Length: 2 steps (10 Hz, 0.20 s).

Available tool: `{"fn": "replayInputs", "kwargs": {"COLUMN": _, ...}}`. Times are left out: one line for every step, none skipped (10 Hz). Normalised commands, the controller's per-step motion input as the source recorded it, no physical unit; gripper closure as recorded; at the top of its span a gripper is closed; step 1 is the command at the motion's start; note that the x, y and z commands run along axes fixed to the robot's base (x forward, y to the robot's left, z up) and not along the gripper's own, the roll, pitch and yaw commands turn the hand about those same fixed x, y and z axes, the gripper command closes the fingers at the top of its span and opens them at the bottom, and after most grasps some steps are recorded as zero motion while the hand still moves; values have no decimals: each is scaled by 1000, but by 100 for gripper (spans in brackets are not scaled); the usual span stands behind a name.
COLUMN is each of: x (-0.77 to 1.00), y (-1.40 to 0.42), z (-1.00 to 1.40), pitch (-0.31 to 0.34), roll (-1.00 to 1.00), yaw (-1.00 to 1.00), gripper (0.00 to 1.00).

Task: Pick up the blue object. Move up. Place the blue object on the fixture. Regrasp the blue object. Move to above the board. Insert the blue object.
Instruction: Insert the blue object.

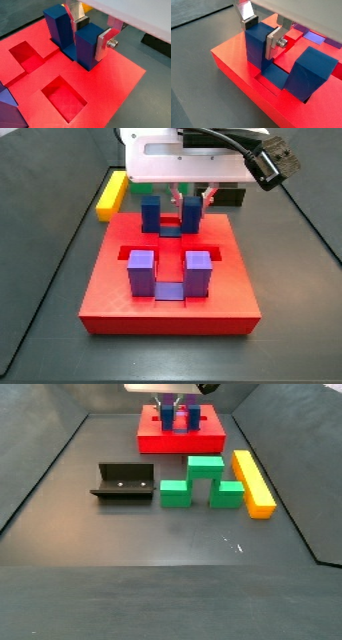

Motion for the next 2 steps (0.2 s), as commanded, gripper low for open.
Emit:
{"fn": "replayInputs", "kwargs": {"x": 0, "y": 0, "z": -97, "pitch": 16, "roll": -31, "yaw": 0, "gripper": 100}}
{"fn": "replayInputs", "kwargs": {"x": 0, "y": 0, "z": -137, "pitch": 0, "roll": -16, "yaw": 0, "gripper": 100}}
